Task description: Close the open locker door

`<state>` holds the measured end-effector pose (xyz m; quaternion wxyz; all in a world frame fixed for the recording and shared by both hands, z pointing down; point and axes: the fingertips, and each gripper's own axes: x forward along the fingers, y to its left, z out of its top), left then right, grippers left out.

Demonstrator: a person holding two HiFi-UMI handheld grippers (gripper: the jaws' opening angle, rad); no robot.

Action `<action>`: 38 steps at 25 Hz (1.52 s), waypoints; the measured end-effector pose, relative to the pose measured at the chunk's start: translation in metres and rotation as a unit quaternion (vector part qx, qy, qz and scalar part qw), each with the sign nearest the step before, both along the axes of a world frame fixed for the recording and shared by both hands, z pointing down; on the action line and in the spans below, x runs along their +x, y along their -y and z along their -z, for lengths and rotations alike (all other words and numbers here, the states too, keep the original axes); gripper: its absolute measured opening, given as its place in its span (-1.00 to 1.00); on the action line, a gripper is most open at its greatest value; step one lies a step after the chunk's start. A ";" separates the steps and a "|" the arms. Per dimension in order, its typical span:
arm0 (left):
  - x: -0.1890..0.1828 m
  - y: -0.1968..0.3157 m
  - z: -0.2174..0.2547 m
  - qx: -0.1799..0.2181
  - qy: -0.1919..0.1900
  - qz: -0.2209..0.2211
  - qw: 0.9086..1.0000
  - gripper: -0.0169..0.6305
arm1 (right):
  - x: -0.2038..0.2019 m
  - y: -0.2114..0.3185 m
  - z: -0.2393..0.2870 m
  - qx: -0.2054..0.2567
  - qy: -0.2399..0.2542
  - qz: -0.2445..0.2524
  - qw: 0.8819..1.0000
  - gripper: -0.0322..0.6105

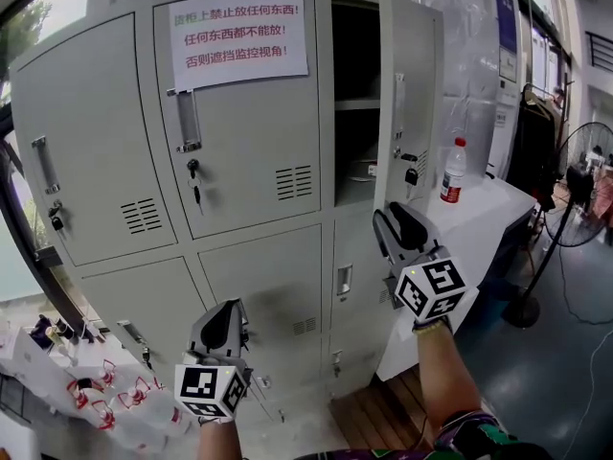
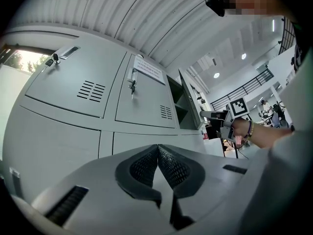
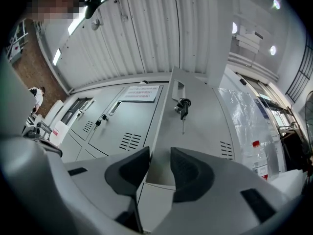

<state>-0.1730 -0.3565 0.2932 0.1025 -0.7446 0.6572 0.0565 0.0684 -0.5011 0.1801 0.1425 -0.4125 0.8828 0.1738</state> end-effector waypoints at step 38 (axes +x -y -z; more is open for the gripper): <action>-0.040 0.004 -0.004 -0.007 0.005 0.062 0.998 -0.88 | -0.054 0.072 -0.022 -0.024 -0.010 0.029 0.999 -0.71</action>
